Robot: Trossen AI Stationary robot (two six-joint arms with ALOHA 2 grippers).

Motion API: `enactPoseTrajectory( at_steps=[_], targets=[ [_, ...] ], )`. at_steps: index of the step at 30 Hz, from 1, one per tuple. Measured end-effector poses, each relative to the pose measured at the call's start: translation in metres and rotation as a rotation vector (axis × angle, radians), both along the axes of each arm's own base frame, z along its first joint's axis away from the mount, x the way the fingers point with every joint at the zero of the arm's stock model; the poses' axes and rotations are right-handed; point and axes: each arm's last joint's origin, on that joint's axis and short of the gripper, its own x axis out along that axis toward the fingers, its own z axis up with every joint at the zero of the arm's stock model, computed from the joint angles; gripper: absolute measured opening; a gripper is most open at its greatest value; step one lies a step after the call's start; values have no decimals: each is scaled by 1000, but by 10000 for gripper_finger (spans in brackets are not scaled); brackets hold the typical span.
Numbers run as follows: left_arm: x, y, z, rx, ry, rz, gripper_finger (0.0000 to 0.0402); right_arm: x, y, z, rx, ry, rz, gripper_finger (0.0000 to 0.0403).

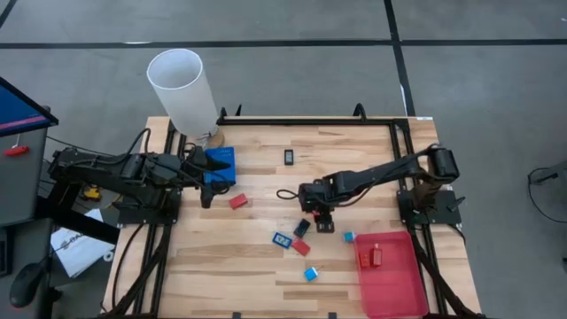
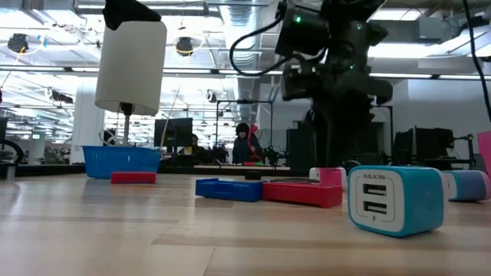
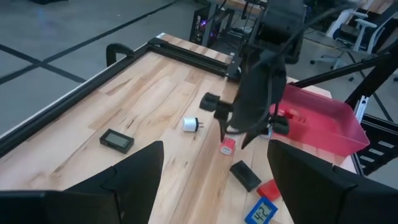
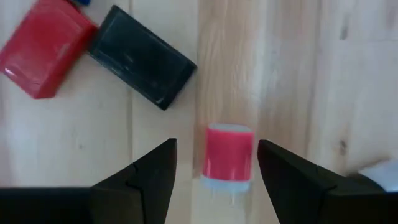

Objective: Pick & Place Office items
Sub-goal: Put the pink charger adapter into the red bin

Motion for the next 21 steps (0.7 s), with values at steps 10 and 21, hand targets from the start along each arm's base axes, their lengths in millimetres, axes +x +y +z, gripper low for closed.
enactPoseTrajectory(
  at_steps=[10, 21],
  targets=[
    [0, -4, 1, -16, -8, -45, 284, 5, 1, -22, -35, 54, -14, 181],
    [0, -6, 1, -12, -6, -64, 284, -25, 17, 38, 136, 25, -162, 120]
  ],
)
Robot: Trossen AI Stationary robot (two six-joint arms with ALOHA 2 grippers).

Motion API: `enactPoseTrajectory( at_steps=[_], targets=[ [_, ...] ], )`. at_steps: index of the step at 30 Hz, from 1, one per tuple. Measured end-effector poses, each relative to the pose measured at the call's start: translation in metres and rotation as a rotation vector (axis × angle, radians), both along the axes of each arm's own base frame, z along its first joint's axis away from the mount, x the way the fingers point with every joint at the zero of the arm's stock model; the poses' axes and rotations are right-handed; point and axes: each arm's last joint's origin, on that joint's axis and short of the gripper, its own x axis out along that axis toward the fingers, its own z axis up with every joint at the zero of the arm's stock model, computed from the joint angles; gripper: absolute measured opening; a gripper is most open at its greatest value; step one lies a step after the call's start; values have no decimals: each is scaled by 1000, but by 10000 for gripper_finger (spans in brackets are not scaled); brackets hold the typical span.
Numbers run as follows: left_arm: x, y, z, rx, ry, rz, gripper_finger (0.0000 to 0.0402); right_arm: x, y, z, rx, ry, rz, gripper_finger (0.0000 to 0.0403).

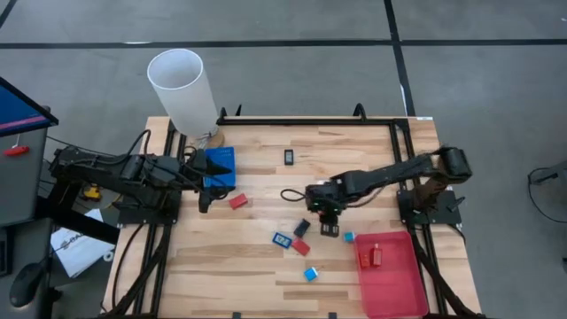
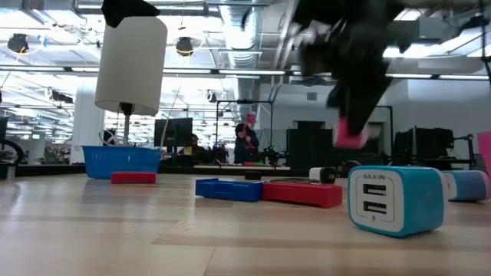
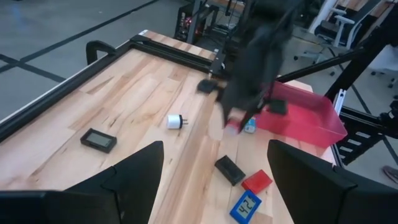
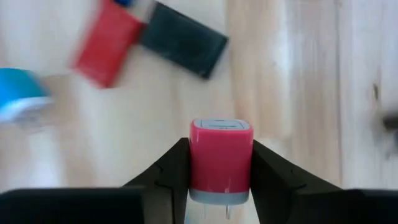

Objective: Pick & Place Office items
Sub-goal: Put the pink charger adapter into the red bin

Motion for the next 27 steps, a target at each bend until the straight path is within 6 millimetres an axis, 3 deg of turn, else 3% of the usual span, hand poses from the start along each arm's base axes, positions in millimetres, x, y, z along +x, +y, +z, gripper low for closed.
enactPoseTrajectory(
  at_steps=[7, 12, 18, 27],
  targets=[
    [0, 0, 0, 1, 0, -6, 284, -66, 40, 65, 198, 60, -104, 120],
    [0, -1, 0, 16, 6, -24, 284, -107, 68, 87, 295, 152, -316, 120],
    [0, -1, 0, 16, 3, -24, 284, -135, 98, 86, 280, 287, -592, 120],
    [0, -1, 0, 22, 4, -25, 284, -163, 137, 64, 111, 439, -959, 120]
  ],
)
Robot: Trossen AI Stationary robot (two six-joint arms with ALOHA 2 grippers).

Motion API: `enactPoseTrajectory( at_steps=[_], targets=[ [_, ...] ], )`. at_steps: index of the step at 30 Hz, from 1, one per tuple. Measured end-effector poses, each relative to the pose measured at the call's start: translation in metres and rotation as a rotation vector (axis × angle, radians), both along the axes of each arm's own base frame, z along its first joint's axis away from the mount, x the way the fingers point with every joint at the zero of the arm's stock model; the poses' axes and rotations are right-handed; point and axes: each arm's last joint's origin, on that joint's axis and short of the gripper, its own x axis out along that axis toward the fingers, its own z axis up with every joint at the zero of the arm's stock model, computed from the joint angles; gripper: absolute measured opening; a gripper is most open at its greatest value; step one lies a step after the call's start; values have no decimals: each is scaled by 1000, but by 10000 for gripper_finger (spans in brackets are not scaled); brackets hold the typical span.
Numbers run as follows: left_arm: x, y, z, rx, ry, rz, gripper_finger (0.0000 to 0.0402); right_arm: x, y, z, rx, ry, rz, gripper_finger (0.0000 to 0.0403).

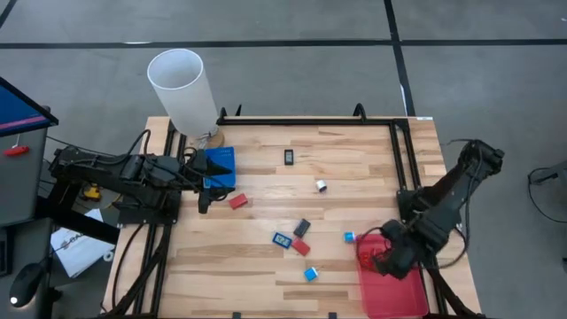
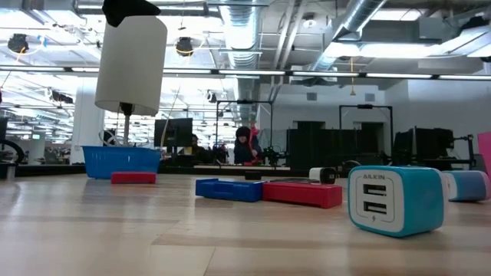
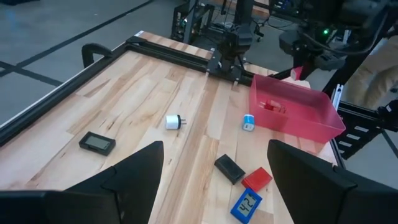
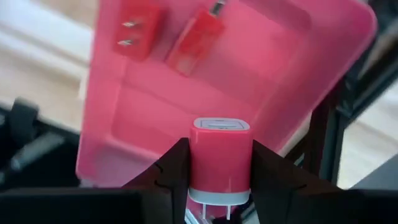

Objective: Pick & Place Office items
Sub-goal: Put the pink charger adapter into the red bin

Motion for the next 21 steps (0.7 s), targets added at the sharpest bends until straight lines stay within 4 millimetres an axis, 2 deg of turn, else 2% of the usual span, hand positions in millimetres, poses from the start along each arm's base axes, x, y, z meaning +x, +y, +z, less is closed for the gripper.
enactPoseTrajectory(
  at_steps=[3, 6, 11, 15, 21],
  targets=[
    [0, 0, 0, 0, -2, 0, 284, -4, 9, -10, -80, 57, -107, 120],
    [0, 0, 1, -2, -14, 0, 284, 0, 11, -21, -117, 106, -131, 120],
    [1, 0, 5, 4, -47, -4, 284, 8, 3, -50, -144, 116, -179, 120],
    [2, 0, 7, -2, -77, -4, 284, 3, -8, -72, -155, 145, -194, 120],
    [3, -1, 9, -23, -101, -9, 284, -10, -18, -80, -169, 184, -197, 120]
  ],
)
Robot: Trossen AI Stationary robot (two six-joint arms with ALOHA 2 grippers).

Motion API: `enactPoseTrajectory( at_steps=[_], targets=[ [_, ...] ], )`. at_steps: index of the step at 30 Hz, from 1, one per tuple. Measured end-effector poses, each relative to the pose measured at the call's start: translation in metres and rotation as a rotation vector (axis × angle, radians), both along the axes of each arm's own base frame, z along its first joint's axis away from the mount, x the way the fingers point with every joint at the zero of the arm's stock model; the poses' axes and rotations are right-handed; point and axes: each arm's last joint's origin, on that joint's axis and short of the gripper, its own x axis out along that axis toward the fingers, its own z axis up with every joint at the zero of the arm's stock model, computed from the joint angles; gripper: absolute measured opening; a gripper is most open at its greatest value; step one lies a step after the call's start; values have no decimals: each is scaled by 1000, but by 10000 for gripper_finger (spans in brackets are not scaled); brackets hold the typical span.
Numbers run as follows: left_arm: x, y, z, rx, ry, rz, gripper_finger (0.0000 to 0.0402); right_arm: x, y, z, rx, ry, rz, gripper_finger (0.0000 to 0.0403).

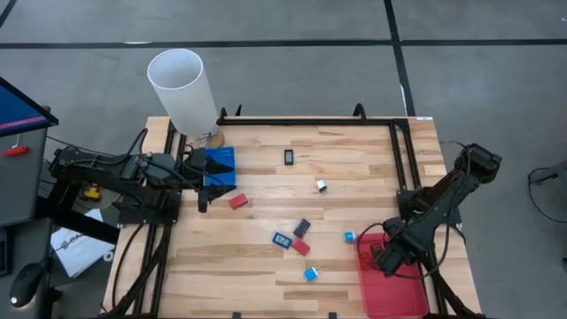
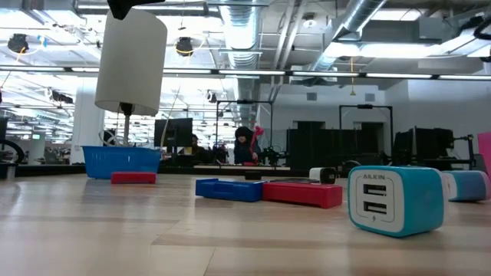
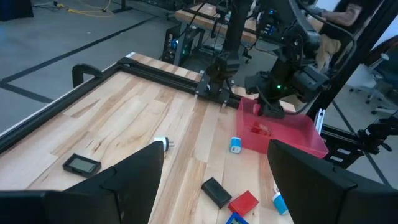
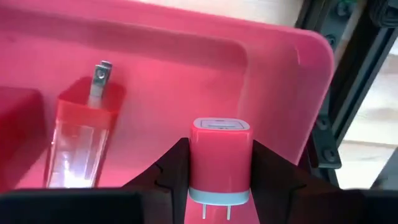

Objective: Pick & Place Office items
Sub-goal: Put the pink charger adapter into the red bin

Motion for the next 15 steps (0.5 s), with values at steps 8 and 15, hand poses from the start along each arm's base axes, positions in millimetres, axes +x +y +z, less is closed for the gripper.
enactPoseTrajectory(
  at_steps=[8, 15],
  targets=[
    [0, 0, 0, -3, 0, 0, 284, -4, -5, 2, -4, 7, 17, 120],
    [0, 0, 0, -1, 0, 12, 284, -6, -10, 5, -44, 48, 27, 237]
  ],
)
